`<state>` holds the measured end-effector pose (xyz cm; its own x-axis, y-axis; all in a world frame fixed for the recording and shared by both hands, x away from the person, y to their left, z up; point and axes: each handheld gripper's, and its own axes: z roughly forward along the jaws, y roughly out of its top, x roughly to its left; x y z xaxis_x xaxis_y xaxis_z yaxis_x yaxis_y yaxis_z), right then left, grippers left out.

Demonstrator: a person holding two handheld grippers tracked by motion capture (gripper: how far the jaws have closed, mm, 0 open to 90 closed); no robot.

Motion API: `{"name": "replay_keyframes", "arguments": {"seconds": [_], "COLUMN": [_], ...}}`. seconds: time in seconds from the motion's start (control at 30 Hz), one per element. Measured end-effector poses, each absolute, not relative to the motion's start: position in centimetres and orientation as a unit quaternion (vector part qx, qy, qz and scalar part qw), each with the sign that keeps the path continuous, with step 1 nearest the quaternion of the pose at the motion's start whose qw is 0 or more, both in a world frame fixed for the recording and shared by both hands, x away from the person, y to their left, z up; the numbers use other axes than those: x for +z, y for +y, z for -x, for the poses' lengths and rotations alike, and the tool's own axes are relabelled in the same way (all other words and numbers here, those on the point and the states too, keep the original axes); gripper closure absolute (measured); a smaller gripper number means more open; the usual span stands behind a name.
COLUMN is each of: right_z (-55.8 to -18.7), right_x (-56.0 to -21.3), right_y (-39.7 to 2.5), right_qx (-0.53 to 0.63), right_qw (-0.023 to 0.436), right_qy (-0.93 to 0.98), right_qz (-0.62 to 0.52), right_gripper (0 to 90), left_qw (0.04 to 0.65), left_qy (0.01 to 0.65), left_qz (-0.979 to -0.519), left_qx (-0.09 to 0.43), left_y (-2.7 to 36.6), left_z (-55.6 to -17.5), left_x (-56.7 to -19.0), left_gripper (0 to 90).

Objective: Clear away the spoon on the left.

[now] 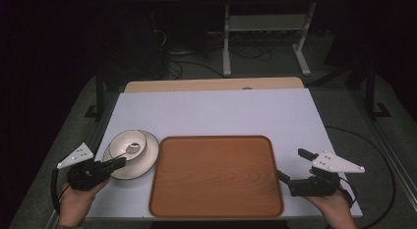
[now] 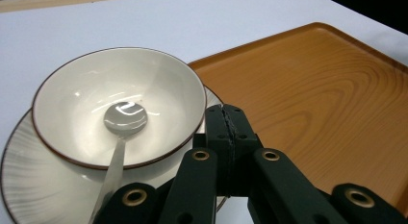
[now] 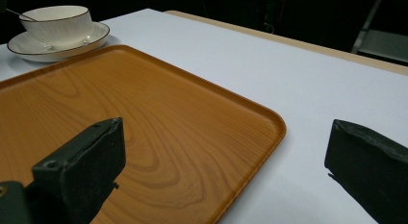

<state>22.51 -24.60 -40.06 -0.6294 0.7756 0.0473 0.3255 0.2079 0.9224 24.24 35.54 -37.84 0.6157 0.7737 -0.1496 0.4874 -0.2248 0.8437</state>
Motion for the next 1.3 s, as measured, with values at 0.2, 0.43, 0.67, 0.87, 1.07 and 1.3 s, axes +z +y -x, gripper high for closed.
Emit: {"name": "replay_keyframes", "arguments": {"seconds": [0.2,0.43,0.67,0.87,1.07,1.3], "right_z": [-22.5,-22.5,-22.5,-22.5,-22.5,-22.6], "right_x": [-40.0,-40.0,-40.0,-40.0,-40.0,-40.0], "right_y": [-24.7,-24.7,-24.8,-24.8,-24.7,-24.7], "right_qx": [0.510,0.509,0.509,0.509,0.509,0.508], "right_qw": [0.224,0.224,0.224,0.224,0.224,0.224], "right_qy": [0.744,0.744,0.743,0.743,0.744,0.745], "right_qz": [-0.370,-0.371,-0.372,-0.372,-0.371,-0.370], "right_gripper": [0.0,0.0,0.0,0.0,0.0,0.0], "left_qw": [0.469,0.463,0.456,0.450,0.443,0.434], "left_qy": [0.416,0.425,0.433,0.443,0.454,0.465], "left_qz": [-0.762,-0.758,-0.756,-0.753,-0.749,-0.746], "left_qx": [0.160,0.173,0.181,0.187,0.191,0.196], "left_y": [36.2,36.9,37.5,38.0,38.6,39.0], "left_z": [-24.1,-24.0,-24.0,-24.1,-24.4,-25.1], "left_x": [-37.6,-37.4,-37.5,-37.6,-37.9,-38.3], "left_gripper": [90.0,90.0,90.0,90.0,90.0,90.0]}}
